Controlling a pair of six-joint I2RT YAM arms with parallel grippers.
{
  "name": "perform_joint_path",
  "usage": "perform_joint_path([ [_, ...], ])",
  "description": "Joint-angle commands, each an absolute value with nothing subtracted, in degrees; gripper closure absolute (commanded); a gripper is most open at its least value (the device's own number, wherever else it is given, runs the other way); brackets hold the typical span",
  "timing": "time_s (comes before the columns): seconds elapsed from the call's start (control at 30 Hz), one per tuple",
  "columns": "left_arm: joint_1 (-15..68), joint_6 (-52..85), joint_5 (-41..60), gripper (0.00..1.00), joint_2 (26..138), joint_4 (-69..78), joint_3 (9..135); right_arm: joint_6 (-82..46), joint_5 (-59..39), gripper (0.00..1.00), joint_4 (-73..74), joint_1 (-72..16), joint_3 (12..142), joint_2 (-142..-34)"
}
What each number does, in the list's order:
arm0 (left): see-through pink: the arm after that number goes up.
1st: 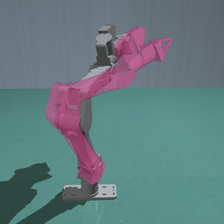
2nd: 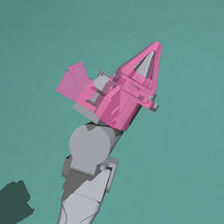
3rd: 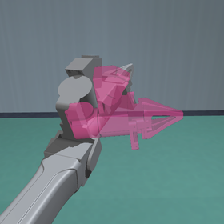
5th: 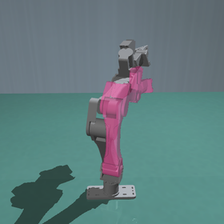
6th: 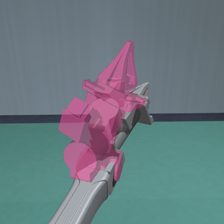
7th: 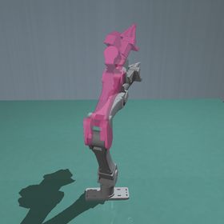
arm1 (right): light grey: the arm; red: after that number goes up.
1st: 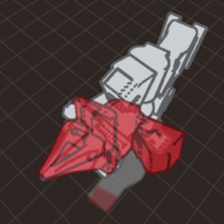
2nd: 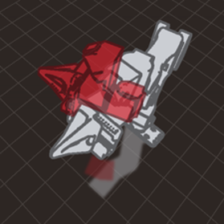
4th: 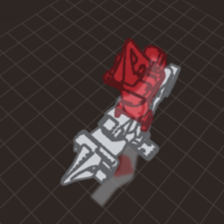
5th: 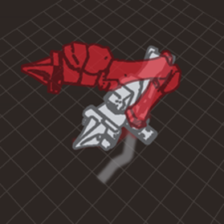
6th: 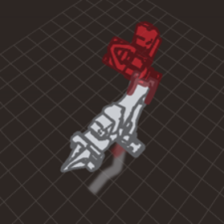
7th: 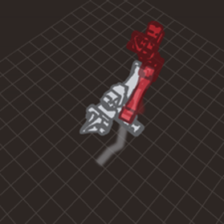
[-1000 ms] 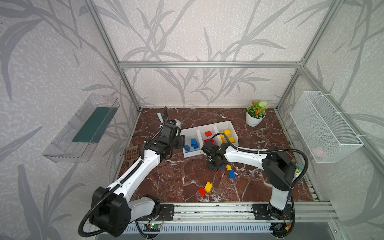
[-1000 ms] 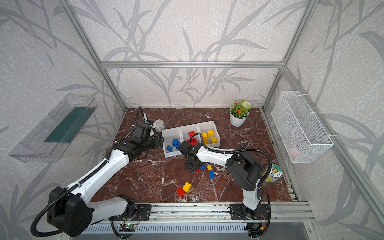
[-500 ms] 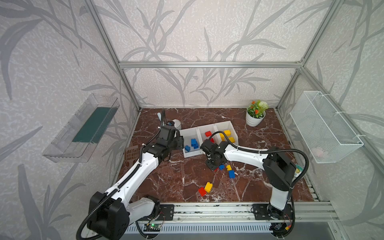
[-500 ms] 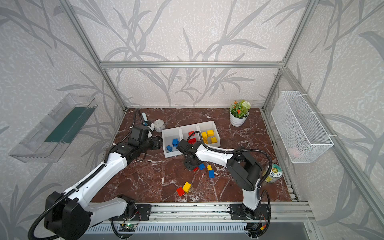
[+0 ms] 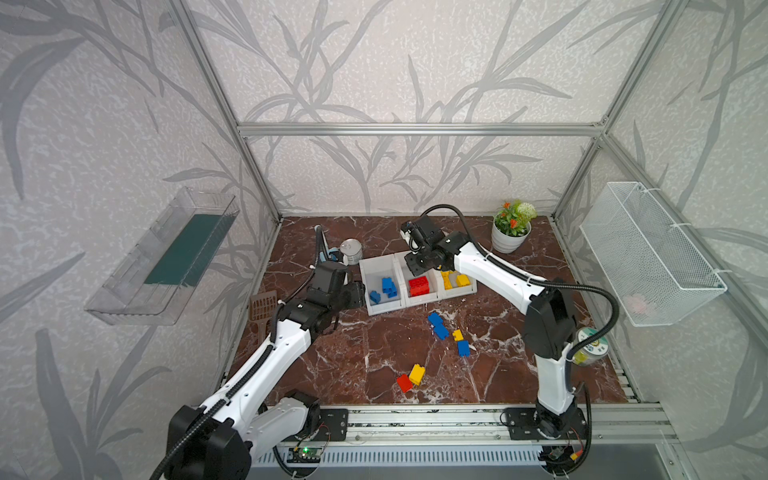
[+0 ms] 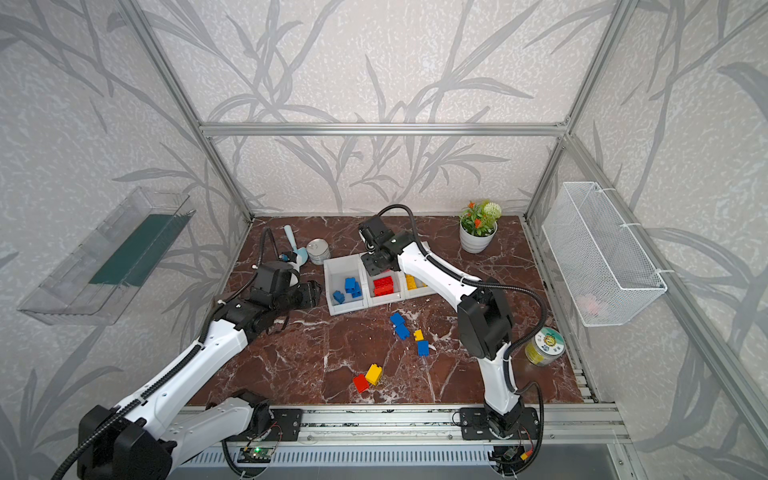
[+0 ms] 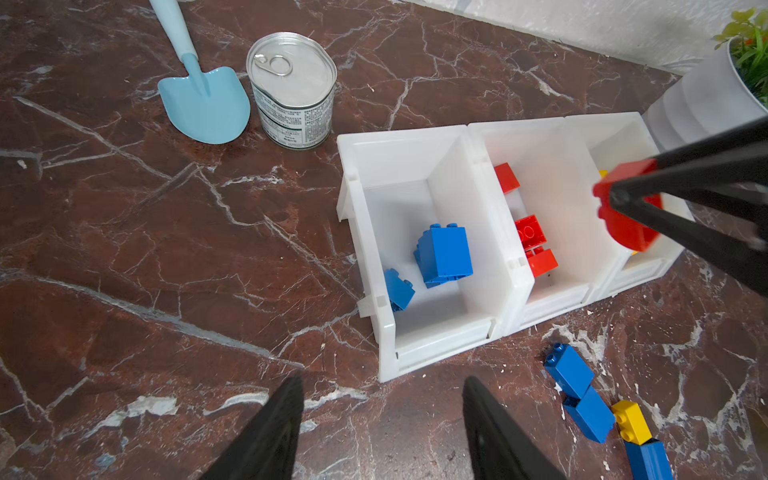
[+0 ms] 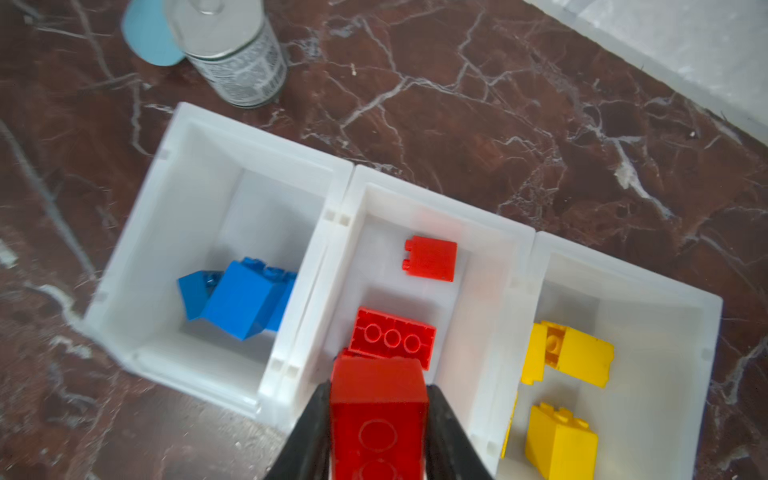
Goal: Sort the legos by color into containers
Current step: 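Carry the red brick with the right gripper into the middle compartment, release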
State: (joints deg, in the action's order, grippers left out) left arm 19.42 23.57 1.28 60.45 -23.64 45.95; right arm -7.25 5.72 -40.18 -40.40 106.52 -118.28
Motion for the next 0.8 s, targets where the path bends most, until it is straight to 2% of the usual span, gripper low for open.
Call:
perform_joint_path([
  [0.0, 19.2, 24.8, 1.7, 0.37, 59.2, -22.8, 45.3, -7.6, 5.4, 0.69, -42.0, -39.6, 110.2, -122.9],
  [0.2, 19.2, 24.8, 2.8, 0.36, 59.7, -22.4, 44.7, -8.3, 2.4, 0.66, -44.0, -39.1, 116.5, -127.7],
  [0.33, 19.2, 24.9, 3.5, 0.36, 59.7, -22.1, 44.2, -9.0, 2.7, 0.5, -45.0, -39.0, 118.0, -128.6],
  [0.43, 19.2, 24.7, 3.5, 0.36, 59.5, -22.1, 43.9, -9.2, 2.8, 0.42, -45.0, -39.0, 118.0, -128.0],
  [0.77, 19.2, 23.2, 5.9, 0.36, 58.9, -21.5, 43.1, -10.5, 2.6, 0.39, -42.8, -38.8, 112.1, -120.8],
])
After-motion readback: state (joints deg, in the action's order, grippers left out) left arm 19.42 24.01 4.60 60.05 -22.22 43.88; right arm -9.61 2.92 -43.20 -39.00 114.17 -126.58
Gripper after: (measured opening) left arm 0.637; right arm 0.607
